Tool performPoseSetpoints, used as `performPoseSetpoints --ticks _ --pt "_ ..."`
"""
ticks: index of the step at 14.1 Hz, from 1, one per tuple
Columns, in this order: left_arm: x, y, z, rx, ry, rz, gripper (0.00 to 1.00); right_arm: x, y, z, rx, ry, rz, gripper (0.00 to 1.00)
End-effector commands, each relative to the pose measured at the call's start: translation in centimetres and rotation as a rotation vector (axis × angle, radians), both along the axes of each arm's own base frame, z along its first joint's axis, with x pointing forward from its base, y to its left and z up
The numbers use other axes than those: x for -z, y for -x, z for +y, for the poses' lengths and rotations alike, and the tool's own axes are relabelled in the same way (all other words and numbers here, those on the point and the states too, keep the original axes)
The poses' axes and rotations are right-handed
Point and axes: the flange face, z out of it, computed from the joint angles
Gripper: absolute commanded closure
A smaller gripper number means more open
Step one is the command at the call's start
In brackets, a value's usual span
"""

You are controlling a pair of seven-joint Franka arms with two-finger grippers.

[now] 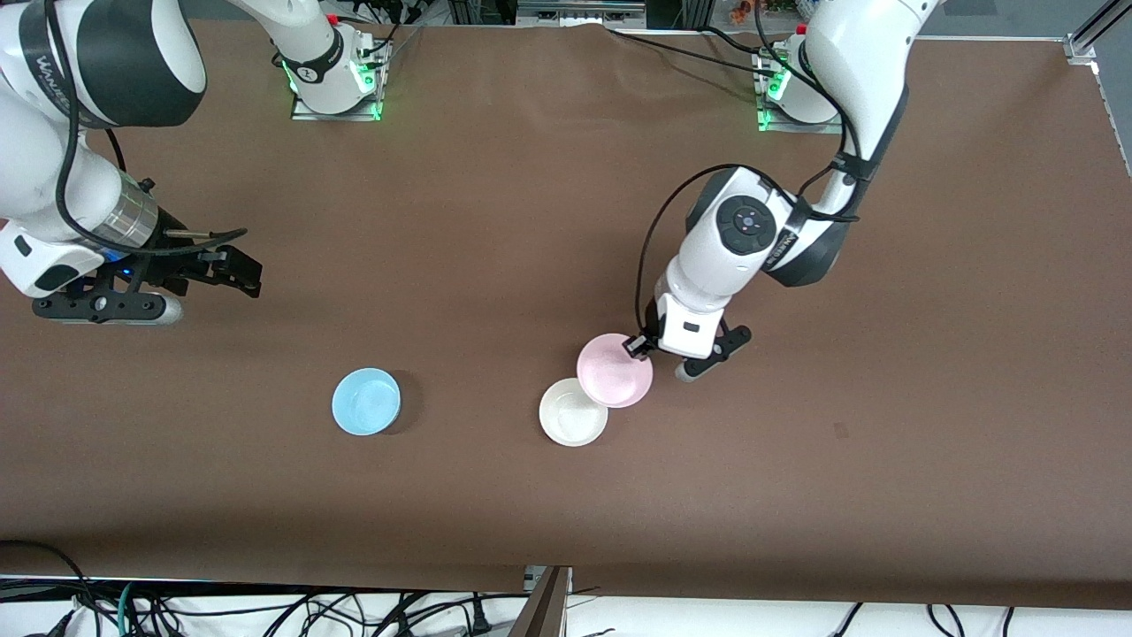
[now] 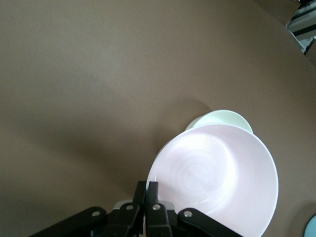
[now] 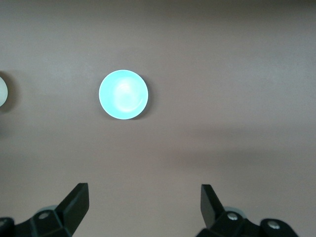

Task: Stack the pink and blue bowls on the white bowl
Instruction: 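Carry the pink bowl with the left gripper onto the white bowl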

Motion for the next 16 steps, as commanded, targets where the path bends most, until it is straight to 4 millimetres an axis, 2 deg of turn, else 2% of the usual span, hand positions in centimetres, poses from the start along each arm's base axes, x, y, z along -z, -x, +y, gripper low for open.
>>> performPoseSetpoints --ticks 1,6,8,10,13,16 --pt "1.0 -1.2 -1.5 -0.028 -0.003 0.009 1.00 0.4 -0.4 -0.3 0.018 -0.014 -0.003 0.00" --pt "2.3 -2.9 -5.1 -0.109 -0.073 0.001 1.00 2.2 -1.4 -0.3 0.024 -0.006 -0.006 0.00" --pt "2.8 -3.5 -5.6 -0.134 -0.077 0.003 1.00 2.2 -2.0 -0.5 0.029 -0.012 -0.044 0.00" --pt "2.8 -3.6 -5.9 -0.145 -0.071 0.003 1.00 4.2 -2.7 -0.5 0.011 0.008 -0.022 0.00" --pt "3.4 -4.1 -6.3 -0.150 -0.067 -0.004 1.00 5.5 -3.1 -0.4 0.008 0.015 -0.014 0.00" --pt "4.1 -3.8 -6.8 -0.161 -0.070 0.003 1.00 6.2 -3.9 -0.1 0.000 0.015 -0.043 0.00"
